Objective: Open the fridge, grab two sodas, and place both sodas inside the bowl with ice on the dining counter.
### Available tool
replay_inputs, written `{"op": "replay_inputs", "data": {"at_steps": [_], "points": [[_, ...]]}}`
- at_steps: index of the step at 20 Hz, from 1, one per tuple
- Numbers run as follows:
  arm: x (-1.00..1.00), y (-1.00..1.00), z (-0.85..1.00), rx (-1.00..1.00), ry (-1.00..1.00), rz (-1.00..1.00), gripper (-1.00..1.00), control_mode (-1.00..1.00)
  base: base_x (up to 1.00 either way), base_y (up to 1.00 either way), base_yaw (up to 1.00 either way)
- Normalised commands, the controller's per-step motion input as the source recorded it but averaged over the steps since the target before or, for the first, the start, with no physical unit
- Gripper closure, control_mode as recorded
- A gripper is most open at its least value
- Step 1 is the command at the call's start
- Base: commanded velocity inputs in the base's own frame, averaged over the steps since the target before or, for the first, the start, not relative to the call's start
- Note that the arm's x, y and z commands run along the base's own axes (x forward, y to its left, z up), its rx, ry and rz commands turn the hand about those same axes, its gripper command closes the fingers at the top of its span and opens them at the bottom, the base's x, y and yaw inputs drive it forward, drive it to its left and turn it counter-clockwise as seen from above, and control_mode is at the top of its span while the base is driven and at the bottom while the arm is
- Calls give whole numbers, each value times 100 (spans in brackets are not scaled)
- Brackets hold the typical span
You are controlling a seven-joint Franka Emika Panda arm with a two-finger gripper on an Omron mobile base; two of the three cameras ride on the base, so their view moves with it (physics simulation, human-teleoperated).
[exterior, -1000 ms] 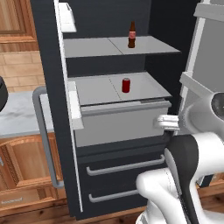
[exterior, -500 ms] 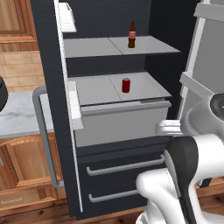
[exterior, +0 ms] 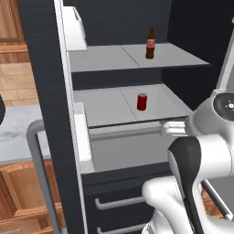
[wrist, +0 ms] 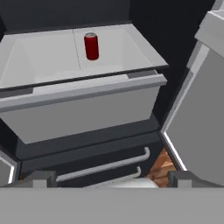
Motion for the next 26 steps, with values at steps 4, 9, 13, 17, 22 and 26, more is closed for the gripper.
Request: {"op": "replay_inputs", "data": {"at_steps": [4, 9, 13, 17, 22, 26], "points": [[0, 0, 0, 0, 0, 0, -100, 100, 45, 0, 3], [0, 0, 0, 0, 0, 0, -100, 100, 40, 0, 0], [14, -6, -30, 0, -19, 9, -100, -100, 8, 0, 1], [40, -5, -24, 0, -32, 19, -100, -100, 0, 0, 0], [49, 0, -26, 0, -24, 14, -100, -100, 0, 0, 0], [38, 0, -39, 0, -16, 1, -100, -100, 0, 0, 0]]}}
